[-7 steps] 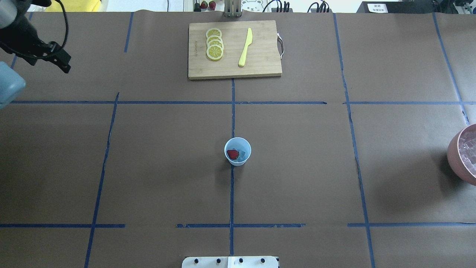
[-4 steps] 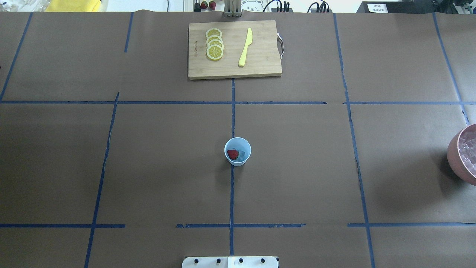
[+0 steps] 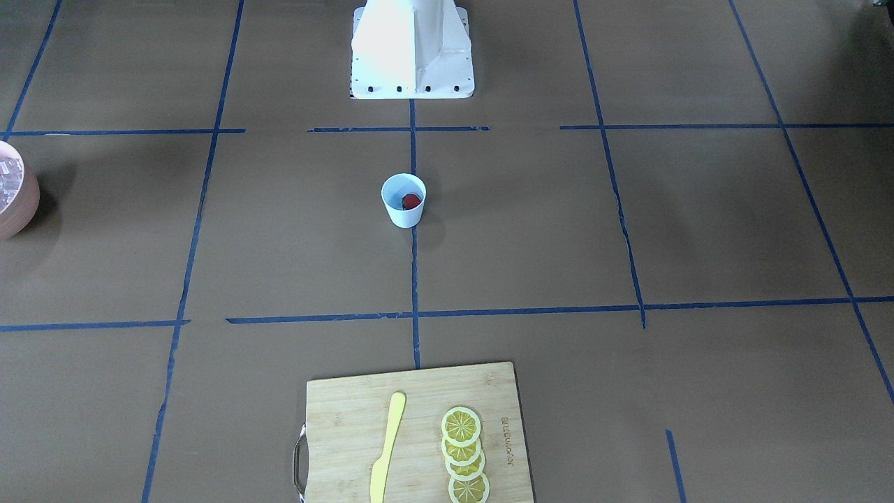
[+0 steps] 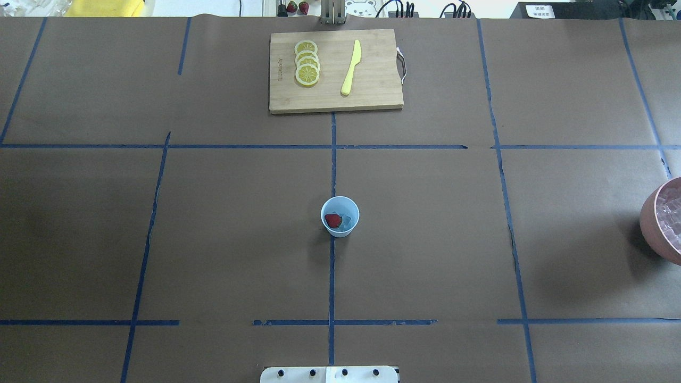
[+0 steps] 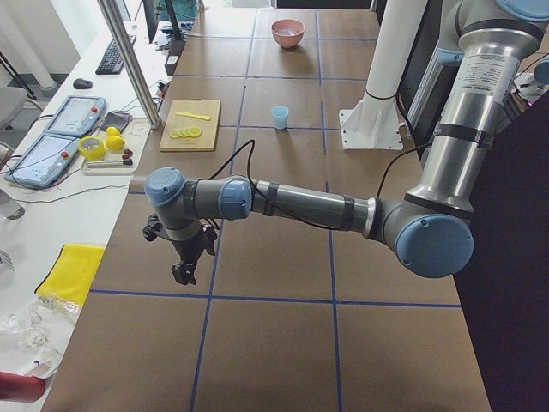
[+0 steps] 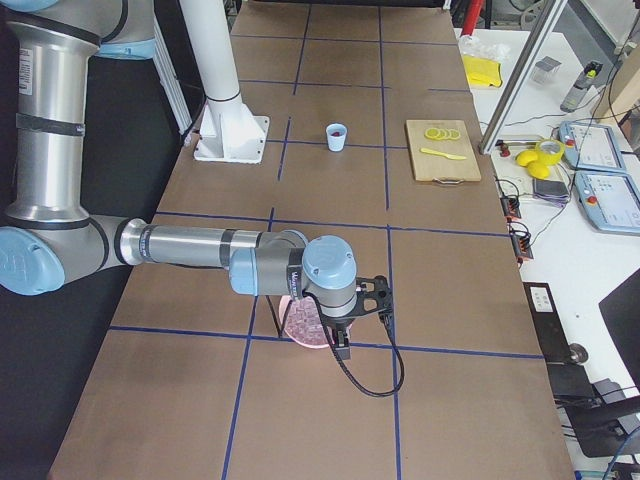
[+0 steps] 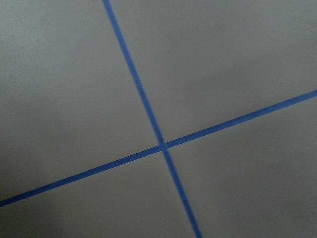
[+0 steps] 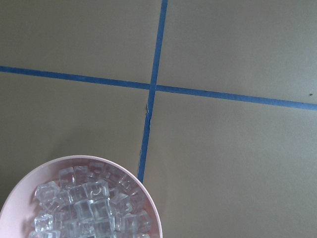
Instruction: Put ice and strawberries in cup
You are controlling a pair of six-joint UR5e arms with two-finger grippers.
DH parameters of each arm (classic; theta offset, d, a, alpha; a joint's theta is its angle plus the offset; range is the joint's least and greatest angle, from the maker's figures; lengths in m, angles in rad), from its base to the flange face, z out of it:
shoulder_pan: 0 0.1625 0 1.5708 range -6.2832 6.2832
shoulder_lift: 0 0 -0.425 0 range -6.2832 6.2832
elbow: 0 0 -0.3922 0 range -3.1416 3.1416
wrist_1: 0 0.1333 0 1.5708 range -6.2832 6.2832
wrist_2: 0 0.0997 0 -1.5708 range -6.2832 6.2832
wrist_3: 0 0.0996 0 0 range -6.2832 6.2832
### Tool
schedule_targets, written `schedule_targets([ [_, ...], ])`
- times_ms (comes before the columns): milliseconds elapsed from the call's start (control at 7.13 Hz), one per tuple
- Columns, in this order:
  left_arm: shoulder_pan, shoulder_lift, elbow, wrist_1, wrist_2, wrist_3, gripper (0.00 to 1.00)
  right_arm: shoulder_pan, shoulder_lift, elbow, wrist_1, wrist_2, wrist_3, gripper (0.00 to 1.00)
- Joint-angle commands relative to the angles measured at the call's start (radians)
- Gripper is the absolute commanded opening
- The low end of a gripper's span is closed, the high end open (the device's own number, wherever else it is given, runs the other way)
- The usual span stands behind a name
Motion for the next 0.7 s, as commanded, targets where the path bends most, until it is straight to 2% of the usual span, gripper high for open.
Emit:
schedule_targets([
  [0,-0.031,0.000,0.054,-0.020,0.000,0.046,1.00,0.000,-0.003,-0.004,0.000,0.041,0.000,1.00],
  [421,-0.082,-0.001,0.131,-0.062,-0.003,0.087,1.00,0.006,-0.008,-0.031,0.000,0.043,-0.002,1.00],
  [561,-0.102,0.002,0.149,-0.065,-0.034,0.104,1.00,0.009,-0.008,-0.037,0.000,0.043,0.000,1.00],
])
